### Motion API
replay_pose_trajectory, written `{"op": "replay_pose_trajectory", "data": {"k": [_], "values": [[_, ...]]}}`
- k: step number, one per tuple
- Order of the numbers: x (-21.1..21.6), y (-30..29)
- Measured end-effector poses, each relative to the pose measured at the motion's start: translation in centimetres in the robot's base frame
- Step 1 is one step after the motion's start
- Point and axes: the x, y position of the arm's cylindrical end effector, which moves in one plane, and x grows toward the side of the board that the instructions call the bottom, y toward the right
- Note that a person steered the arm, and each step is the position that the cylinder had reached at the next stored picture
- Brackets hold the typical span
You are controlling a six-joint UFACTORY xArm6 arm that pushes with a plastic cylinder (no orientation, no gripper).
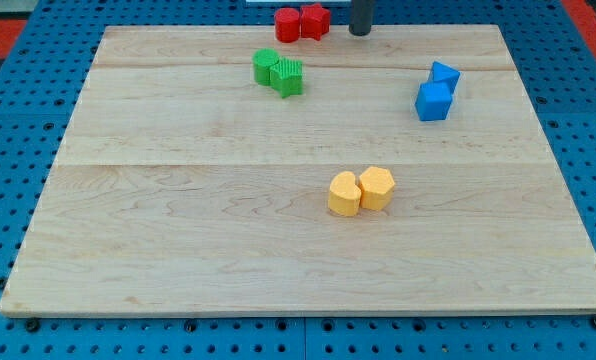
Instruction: Place the green circle at the top left of the board
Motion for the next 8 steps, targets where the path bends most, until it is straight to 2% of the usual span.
{"op": "replay_pose_trajectory", "data": {"k": [1, 3, 4, 5, 8], "values": [[0.0, -0.5], [1.8, -9.0], [2.6, -15.5], [1.1, -22.9], [0.0, -29.0]]}}
